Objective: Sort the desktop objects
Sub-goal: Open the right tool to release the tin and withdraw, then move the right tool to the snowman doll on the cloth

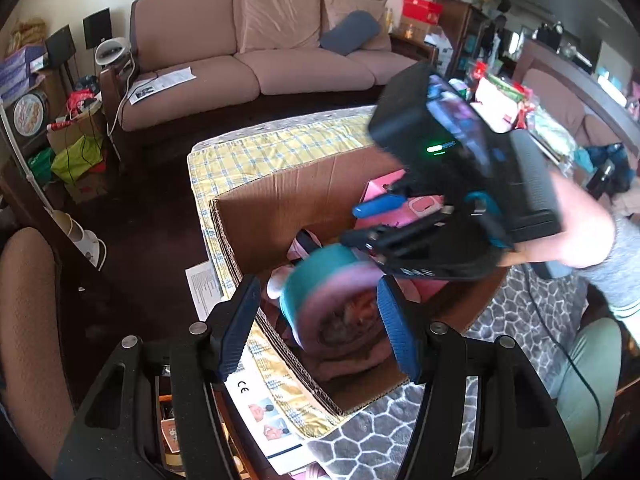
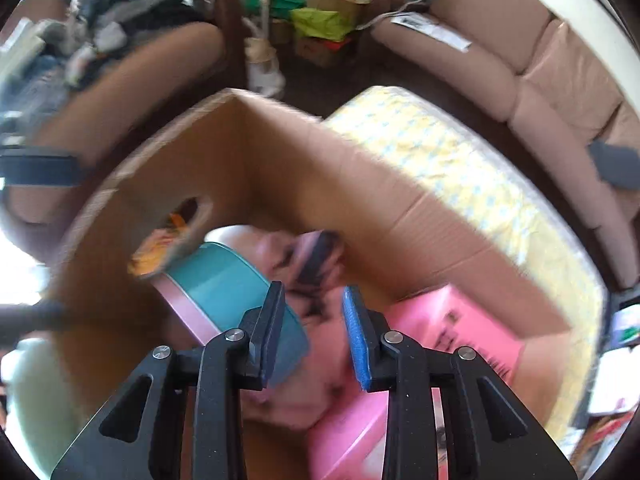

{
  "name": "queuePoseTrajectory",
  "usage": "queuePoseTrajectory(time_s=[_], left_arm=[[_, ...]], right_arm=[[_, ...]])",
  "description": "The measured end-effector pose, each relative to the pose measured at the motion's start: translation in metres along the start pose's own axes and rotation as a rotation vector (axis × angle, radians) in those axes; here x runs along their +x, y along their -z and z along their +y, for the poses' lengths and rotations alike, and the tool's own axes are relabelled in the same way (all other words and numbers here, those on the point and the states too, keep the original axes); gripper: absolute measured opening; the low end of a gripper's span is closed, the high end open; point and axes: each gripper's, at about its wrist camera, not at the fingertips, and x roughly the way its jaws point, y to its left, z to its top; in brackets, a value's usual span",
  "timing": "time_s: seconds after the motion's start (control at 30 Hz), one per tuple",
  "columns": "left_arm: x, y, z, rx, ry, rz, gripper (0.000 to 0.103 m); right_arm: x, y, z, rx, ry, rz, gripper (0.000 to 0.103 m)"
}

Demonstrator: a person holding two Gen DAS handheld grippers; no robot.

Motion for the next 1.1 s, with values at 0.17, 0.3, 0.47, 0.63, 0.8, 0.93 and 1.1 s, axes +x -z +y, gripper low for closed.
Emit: queuePoseTrajectory(time_s=[0.17,0.3,0.47,0.63,0.8,0.93,1.1], left_arm=[[0.004,-0.004,0.004,-0.01,-0.004,0.006,0.058],[-0.001,-0.009,0.004,-0.027,0.005,-0.008,0.065],[-0.007,-0.013,-0.001,-0.03,0.011,-0.021,0.076],[-0.013,-0.01,-0.015,-0.039,0.006,-0.037,0.09],[-0.011,-0.003,-0.035,-0.019,-0.029,-0.036,0.097],[-0.008,0.001,-0.051,-0.004,-0.052,-0.034,0.099],[-0.009,0.004,-0.069,-0.005,-0.079,-0.042,0.102]], right_arm=[[0.015,-0.01,-0.009,-0.014,0.093,0.061,0.027],[-0.004,-0.014,-0.031,0.112,0.042,0.029,0.029],[-0.033,-0.006,-0.041,0.18,-0.054,-0.031,0.05],[-0.053,0.012,-0.037,0.195,-0.07,-0.061,0.072],[-0.063,0.035,-0.037,0.195,-0.042,-0.061,0.083],[-0.074,0.054,-0.04,0.207,-0.027,-0.064,0.083],[-0.088,0.075,-0.043,0.226,-0.019,-0.073,0.083]])
